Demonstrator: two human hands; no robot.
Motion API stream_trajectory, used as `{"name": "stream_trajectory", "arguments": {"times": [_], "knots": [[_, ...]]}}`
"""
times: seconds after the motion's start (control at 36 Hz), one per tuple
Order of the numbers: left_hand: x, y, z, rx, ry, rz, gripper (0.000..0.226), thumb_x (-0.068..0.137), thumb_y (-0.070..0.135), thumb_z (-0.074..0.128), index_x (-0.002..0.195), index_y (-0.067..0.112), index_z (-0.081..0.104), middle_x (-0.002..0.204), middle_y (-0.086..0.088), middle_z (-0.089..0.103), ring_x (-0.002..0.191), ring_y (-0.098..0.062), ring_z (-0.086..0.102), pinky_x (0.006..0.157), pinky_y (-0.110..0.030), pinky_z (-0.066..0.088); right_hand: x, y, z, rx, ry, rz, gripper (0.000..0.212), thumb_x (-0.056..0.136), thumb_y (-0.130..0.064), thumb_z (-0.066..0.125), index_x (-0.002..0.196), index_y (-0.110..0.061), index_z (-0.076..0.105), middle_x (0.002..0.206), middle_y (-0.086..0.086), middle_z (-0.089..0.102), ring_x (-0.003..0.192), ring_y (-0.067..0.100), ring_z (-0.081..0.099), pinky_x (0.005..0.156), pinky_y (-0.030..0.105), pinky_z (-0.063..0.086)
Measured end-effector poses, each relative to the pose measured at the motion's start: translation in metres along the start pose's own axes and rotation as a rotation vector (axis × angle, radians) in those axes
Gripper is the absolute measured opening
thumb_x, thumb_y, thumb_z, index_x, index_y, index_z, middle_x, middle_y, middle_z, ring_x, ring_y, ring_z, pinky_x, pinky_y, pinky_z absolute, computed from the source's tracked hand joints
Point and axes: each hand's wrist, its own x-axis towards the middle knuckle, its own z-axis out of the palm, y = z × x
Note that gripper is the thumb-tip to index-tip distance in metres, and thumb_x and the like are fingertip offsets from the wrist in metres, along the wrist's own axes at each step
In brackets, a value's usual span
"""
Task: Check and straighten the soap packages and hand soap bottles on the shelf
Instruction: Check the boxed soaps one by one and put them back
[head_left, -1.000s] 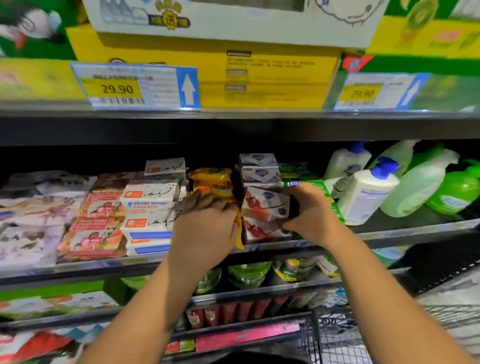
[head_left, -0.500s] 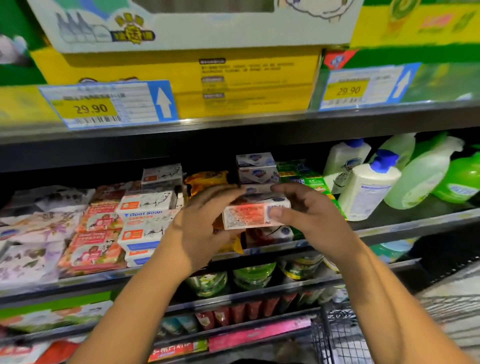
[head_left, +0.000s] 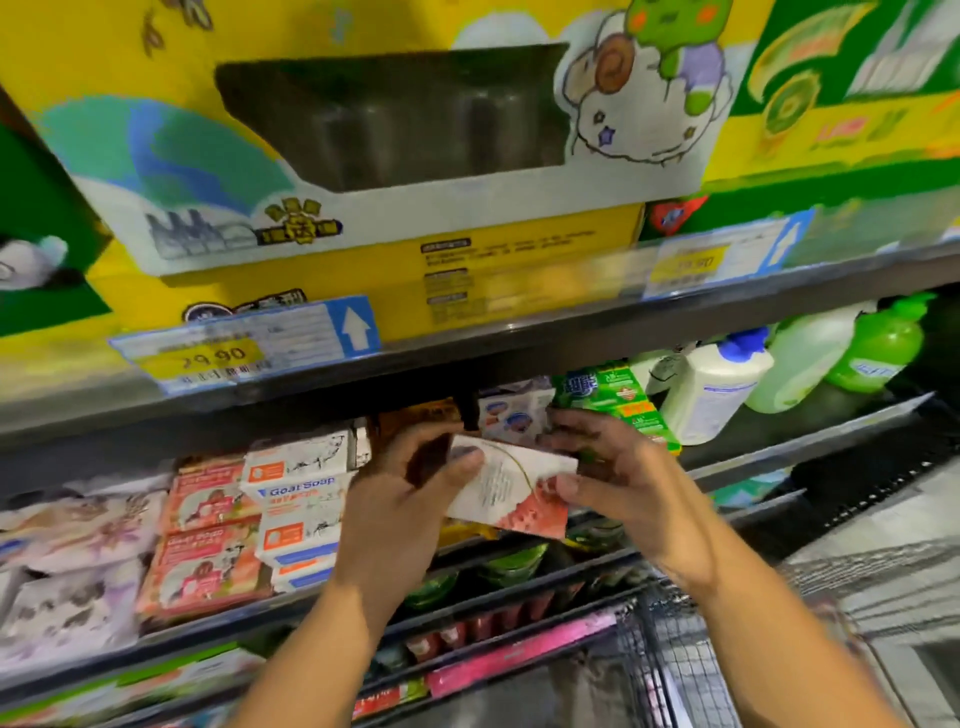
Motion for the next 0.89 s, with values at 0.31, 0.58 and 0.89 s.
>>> {"name": "stream_trajectory", "arguments": {"times": [0.31,0.58,0.89], "knots": [[-0.007,0.001,-0.016,-0.263,-0.377,-0.192,0.061,0.071,0.04,0.085,0.126,0.044,0.058,0.11,0.014,0.073,0.095,-0.008,0.071,0.078,-0.03,0.057,-0.018,-0.006,0.023,0.357,0.183,0.176,0.02,0.094,-0.01,0.056,0.106,-0.009,0.073,0.094,0.027,0.068,0.065,0.025,0.065,0.048,0.031,0.054],[-0.009,0.01,-0.02,-0.078,-0.294,-0.109,0.038,0.07,0.043,0.074,0.106,0.037,0.065,0.083,0.018,0.074,0.061,0.006,0.062,0.058,-0.014,0.046,-0.029,-0.016,0.027,0.525,0.063,0.282,0.045,0.08,-0.027,0.077,0.119,-0.005,0.067,0.083,0.014,0.072,0.063,0.026,0.067,0.052,0.032,0.057],[-0.01,0.019,-0.016,-0.234,-0.266,-0.209,0.05,0.067,0.063,0.071,0.103,0.028,0.069,0.085,-0.013,0.074,0.055,-0.019,0.056,0.055,-0.034,0.047,-0.035,-0.032,0.033,0.188,0.149,0.094,0.04,0.083,-0.014,0.077,0.121,-0.018,0.064,0.092,0.007,0.071,0.09,0.026,0.067,0.079,0.035,0.052]]}}
